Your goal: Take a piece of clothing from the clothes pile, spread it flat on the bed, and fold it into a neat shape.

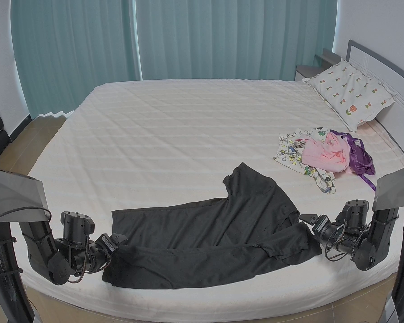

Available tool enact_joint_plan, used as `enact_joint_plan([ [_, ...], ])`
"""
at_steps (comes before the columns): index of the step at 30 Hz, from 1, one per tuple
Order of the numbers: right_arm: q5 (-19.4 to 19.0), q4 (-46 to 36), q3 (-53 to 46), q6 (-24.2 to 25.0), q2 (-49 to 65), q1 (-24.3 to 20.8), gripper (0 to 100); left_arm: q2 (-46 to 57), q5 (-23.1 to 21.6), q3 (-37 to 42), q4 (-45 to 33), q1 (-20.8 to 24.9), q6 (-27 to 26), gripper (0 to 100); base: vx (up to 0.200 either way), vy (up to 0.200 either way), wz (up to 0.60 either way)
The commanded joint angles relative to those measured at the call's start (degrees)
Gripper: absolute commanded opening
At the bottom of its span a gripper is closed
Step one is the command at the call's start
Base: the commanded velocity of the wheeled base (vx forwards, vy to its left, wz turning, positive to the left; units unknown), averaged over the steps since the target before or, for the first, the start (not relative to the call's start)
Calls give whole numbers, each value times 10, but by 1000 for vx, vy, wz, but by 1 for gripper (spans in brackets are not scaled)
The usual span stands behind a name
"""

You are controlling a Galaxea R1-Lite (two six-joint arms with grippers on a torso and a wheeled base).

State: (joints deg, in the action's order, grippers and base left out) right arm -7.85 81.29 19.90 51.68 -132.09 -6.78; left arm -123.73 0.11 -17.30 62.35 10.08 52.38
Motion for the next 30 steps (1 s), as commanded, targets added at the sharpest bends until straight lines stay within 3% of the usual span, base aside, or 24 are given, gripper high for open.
enact_joint_plan([
  [1,0,8,-6,-1,-3,-2,100,-2,1,6,0,1,0,100,0,0,0],
  [7,-1,34,-21,-2,-6,-3,100,1,1,12,0,7,1,100,0,0,0],
  [13,-1,41,-27,-2,-5,-6,100,-2,1,12,0,7,2,100,-200,0,0],
  [20,-1,41,-26,-2,-6,-7,100,-2,1,5,0,6,4,100,0,0,0],
  [28,0,54,-26,-2,-20,-18,100,2,10,-54,-15,2,6,100,0,0,0],
  [30,1,65,-28,-2,-25,-20,100,0,14,-76,-55,8,4,100,0,0,0],
])
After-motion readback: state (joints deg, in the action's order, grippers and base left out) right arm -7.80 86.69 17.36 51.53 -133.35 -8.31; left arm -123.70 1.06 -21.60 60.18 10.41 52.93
